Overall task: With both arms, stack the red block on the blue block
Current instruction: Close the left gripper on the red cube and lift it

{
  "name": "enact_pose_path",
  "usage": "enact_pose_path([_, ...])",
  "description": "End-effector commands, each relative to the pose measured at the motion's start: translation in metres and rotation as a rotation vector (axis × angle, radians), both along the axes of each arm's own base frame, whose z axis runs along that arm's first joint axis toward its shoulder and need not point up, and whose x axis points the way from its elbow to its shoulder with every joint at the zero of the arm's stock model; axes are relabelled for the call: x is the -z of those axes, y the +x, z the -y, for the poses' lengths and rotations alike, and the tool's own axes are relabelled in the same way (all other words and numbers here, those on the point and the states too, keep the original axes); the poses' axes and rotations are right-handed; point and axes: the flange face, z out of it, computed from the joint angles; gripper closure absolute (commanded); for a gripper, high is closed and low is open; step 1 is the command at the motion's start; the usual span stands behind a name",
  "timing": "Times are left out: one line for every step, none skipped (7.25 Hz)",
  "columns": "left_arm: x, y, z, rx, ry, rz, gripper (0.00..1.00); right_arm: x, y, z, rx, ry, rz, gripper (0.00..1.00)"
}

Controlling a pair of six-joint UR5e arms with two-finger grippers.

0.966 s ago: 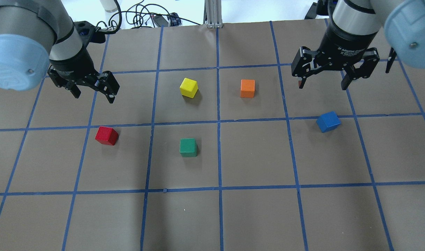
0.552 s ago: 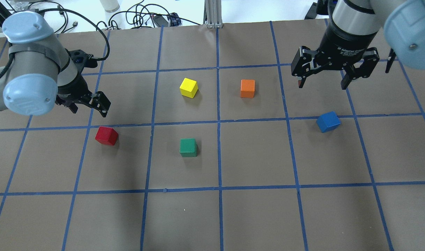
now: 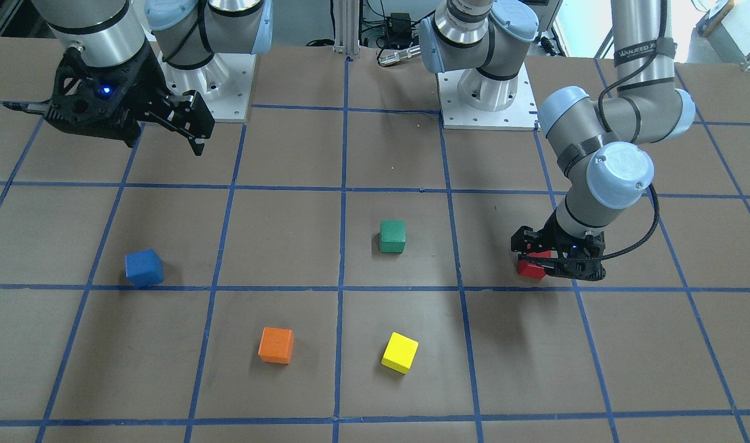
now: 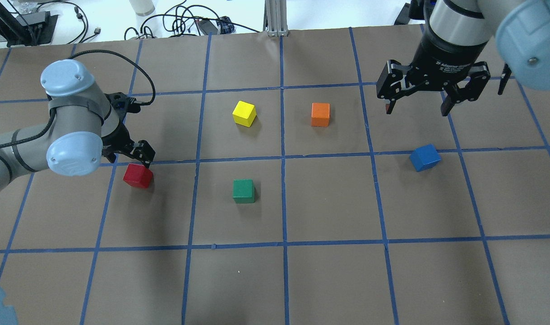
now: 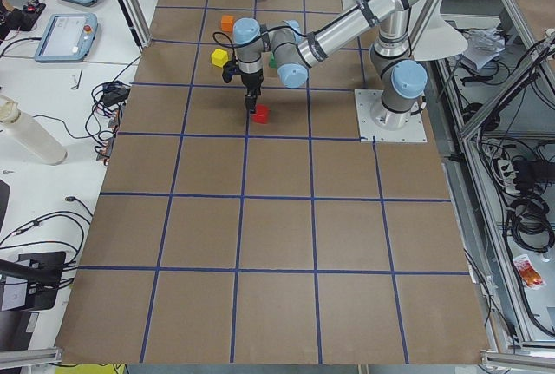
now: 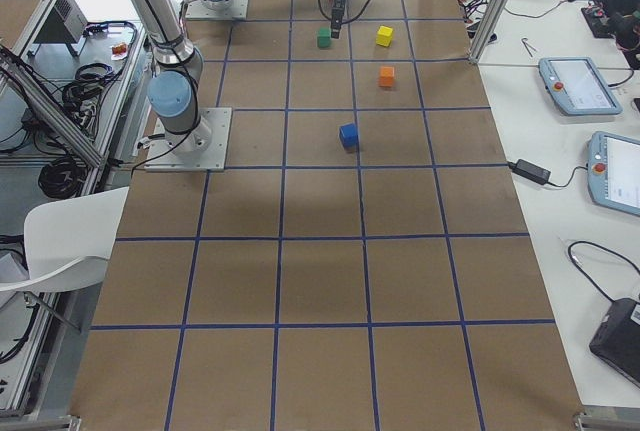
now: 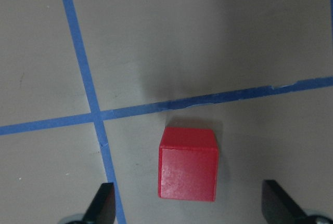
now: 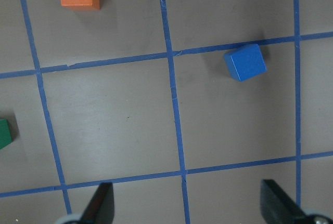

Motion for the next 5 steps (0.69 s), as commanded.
enact_pose_path([0.029, 0.004, -0.008, -0.015, 0.013, -0.036, 0.0, -0.001, 0.0, 0.0, -0.001, -0.003, 0.003, 0.0])
enact_pose_path([0.032, 0.014, -0.005, -0.01, 0.014, -0.047, 0.13, -0.001, -0.002, 0.0, 0.004, -0.003, 0.003, 0.0])
enact_pose_path([0.031, 0.019, -0.002, 0.021, 0.005, -0.046, 0.48, -0.002, 0.001, 0.0, 0.002, -0.005, 0.012, 0.0])
enact_pose_path([0.03, 0.018, -0.002, 0.015, 0.001, -0.046, 0.79, -0.002, -0.001, 0.001, 0.001, -0.006, 0.009, 0.0])
enact_pose_path([0.021, 0.014, -0.001, 0.018, -0.017, -0.046, 0.93, -0.002, -0.001, 0.001, 0.001, -0.005, 0.008, 0.0])
